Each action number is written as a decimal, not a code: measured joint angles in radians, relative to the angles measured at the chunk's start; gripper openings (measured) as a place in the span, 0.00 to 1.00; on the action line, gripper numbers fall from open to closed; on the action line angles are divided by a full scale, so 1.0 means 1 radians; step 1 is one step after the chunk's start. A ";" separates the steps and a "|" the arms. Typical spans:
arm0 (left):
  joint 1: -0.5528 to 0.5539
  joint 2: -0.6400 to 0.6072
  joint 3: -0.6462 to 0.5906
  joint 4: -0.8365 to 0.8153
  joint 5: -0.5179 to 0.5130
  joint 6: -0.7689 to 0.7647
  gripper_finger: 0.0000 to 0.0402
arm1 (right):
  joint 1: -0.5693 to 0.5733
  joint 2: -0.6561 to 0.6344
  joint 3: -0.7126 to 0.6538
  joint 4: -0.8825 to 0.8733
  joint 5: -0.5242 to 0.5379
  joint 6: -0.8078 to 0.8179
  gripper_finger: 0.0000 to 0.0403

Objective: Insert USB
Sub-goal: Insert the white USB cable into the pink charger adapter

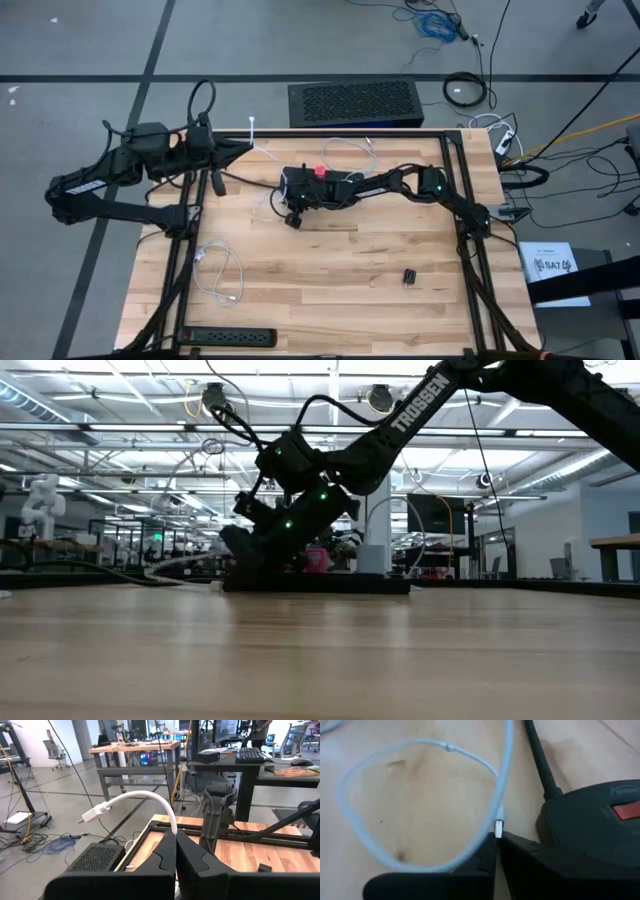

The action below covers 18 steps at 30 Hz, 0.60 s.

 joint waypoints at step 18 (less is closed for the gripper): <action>0.000 0.032 -0.035 -0.147 -0.166 -0.001 0.00 | 0.089 -0.255 -0.004 -0.890 -0.040 -0.092 0.00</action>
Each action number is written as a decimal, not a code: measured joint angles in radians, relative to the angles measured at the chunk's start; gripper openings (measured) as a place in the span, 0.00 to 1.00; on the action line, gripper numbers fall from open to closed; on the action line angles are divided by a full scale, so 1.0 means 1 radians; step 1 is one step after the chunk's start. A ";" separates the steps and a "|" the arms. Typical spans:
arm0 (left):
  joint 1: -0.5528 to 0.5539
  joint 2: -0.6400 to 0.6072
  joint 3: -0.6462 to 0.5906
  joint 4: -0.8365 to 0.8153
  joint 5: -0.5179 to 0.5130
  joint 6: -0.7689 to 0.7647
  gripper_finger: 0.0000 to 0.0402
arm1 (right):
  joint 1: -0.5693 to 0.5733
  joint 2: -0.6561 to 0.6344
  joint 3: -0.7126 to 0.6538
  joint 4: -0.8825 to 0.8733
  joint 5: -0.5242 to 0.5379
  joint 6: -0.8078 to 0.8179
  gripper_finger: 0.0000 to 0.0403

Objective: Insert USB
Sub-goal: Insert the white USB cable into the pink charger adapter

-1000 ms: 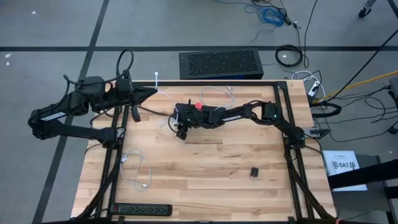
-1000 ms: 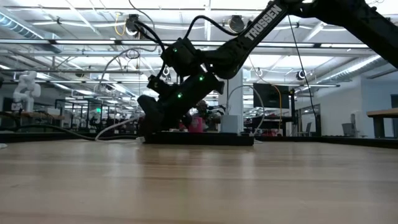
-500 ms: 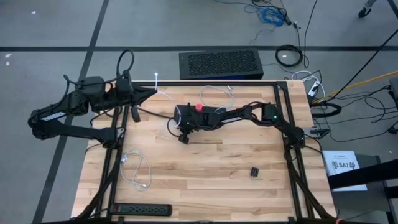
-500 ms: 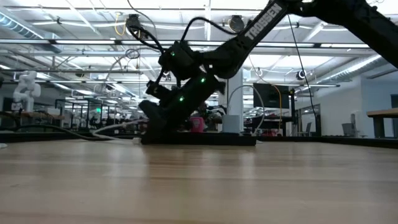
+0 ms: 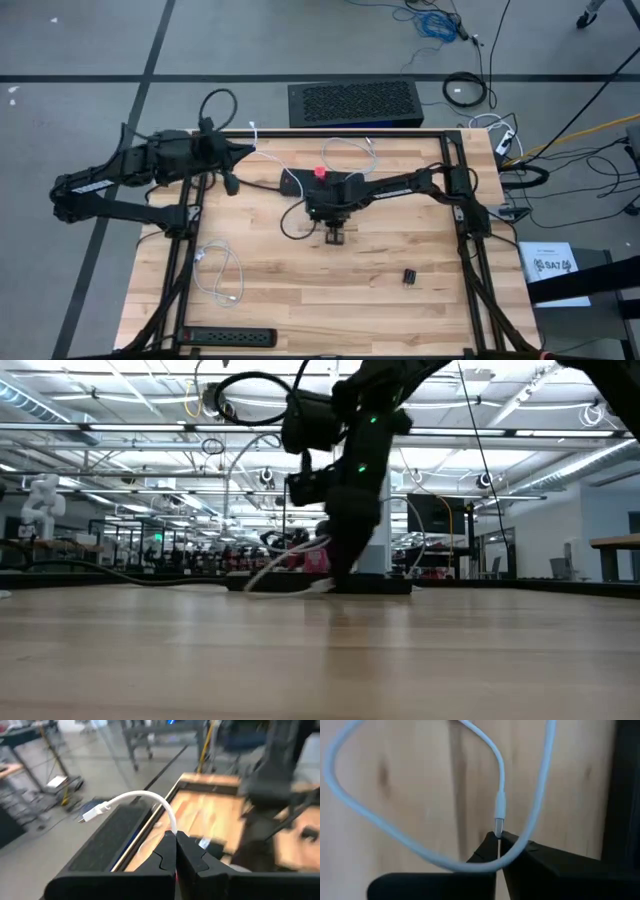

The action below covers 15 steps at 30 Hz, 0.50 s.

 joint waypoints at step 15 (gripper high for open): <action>0.000 0.243 -0.014 -0.236 -0.154 -0.060 0.00 | 0.059 -0.297 -0.409 0.089 0.021 0.175 0.00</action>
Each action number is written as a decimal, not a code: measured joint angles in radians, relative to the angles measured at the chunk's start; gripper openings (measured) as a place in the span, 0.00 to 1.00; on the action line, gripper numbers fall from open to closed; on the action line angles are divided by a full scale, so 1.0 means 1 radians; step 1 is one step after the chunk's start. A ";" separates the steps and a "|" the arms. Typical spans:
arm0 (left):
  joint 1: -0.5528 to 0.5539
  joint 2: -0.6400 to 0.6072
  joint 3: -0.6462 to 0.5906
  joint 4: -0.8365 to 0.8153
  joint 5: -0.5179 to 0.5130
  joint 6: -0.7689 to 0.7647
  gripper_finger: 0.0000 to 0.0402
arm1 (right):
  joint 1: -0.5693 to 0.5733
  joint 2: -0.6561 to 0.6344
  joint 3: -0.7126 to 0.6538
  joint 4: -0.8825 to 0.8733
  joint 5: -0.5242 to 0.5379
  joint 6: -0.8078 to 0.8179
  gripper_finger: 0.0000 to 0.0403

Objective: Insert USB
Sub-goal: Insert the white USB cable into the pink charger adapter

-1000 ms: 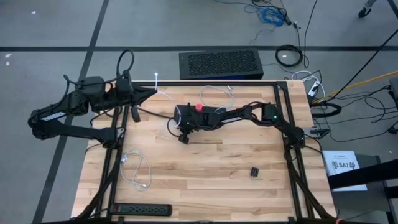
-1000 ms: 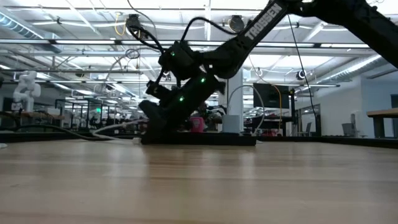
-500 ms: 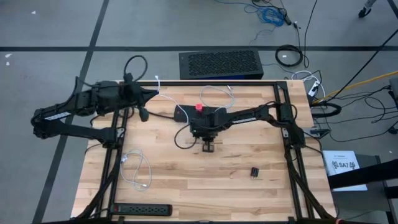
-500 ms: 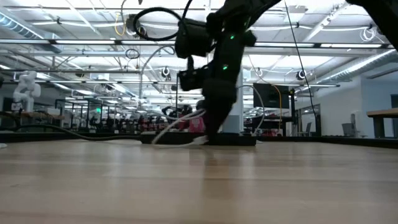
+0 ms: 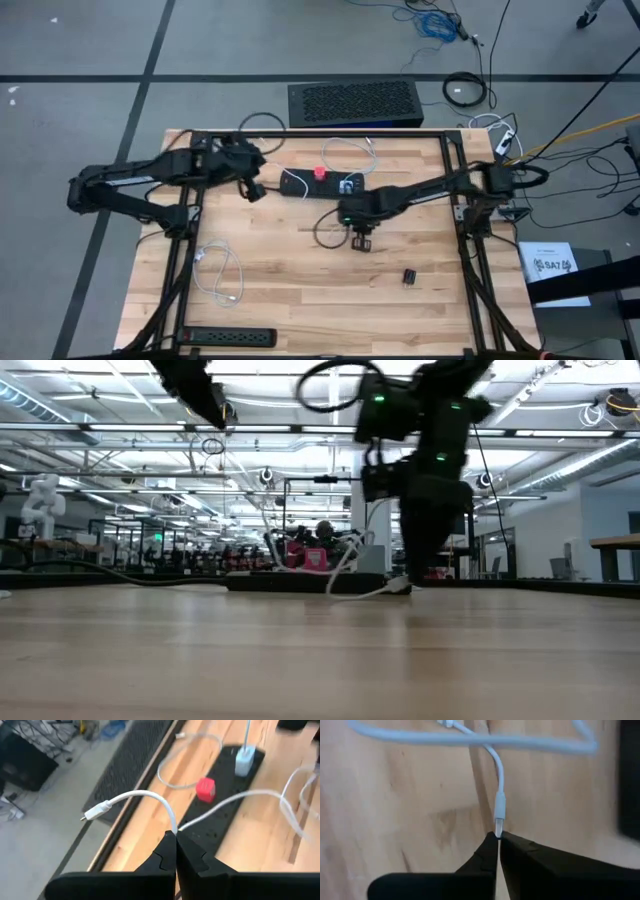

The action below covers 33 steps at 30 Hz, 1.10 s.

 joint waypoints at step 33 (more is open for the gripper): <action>0.007 0.194 -0.297 0.144 0.114 -0.146 0.40 | -0.024 -0.217 -0.249 0.261 -0.137 0.129 0.19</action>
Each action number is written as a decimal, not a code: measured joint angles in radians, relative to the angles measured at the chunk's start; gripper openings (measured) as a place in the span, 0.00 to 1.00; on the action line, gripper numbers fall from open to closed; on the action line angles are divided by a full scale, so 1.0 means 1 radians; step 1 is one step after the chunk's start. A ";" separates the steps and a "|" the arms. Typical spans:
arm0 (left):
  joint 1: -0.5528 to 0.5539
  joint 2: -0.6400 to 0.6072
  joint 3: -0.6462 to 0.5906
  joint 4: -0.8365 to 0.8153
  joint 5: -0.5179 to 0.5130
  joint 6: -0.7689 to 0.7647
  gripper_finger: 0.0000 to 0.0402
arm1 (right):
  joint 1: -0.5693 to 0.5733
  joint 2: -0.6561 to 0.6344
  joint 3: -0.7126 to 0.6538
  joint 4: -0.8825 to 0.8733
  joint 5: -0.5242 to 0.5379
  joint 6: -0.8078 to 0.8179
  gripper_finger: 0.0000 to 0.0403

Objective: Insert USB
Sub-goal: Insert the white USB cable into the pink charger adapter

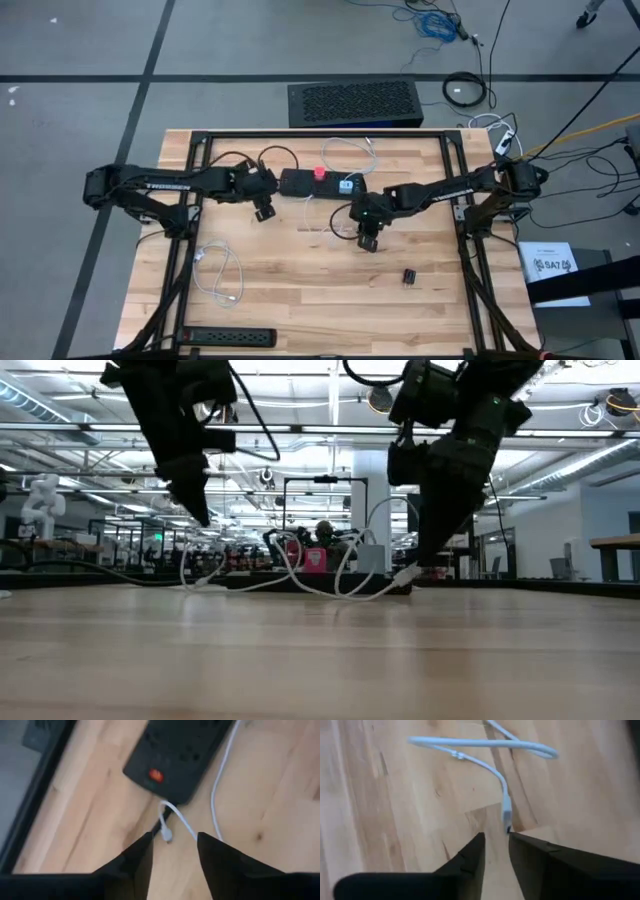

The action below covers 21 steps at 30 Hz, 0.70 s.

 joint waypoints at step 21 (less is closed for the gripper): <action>0.004 -0.127 -0.037 0.090 0.055 0.069 0.44 | 0.137 0.124 0.108 0.076 0.277 -0.220 0.31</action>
